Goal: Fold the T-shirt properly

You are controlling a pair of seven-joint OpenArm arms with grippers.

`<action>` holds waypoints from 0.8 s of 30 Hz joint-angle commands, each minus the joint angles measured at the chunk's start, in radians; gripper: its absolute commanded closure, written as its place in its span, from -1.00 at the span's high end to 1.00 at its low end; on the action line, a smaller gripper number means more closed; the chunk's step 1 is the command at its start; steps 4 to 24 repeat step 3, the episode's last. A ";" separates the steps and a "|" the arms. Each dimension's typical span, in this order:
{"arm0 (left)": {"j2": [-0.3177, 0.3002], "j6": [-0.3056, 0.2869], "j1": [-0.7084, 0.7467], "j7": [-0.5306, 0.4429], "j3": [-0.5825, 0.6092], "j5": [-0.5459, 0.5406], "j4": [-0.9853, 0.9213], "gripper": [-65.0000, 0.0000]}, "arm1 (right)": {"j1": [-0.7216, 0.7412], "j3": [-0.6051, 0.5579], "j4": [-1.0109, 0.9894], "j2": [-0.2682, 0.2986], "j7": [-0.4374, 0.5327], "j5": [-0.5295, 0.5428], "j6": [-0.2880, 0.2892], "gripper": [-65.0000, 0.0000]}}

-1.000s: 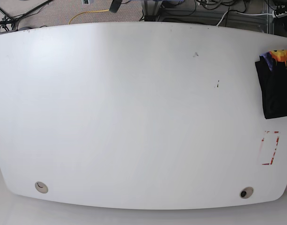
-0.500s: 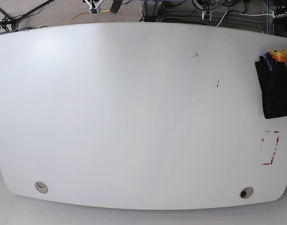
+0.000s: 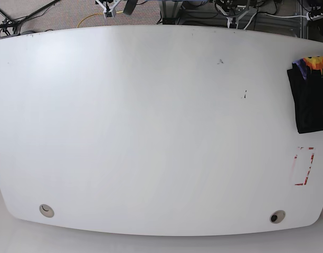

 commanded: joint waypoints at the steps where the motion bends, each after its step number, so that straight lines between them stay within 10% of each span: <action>1: -0.005 0.005 0.007 0.001 -0.001 0.002 0.003 -1.00 | -0.006 0.000 0.001 0.005 0.002 0.009 0.001 0.41; 24: -0.005 0.005 0.007 0.001 -0.001 0.002 0.003 -1.00 | -0.004 0.002 0.001 0.004 0.004 0.011 0.001 0.41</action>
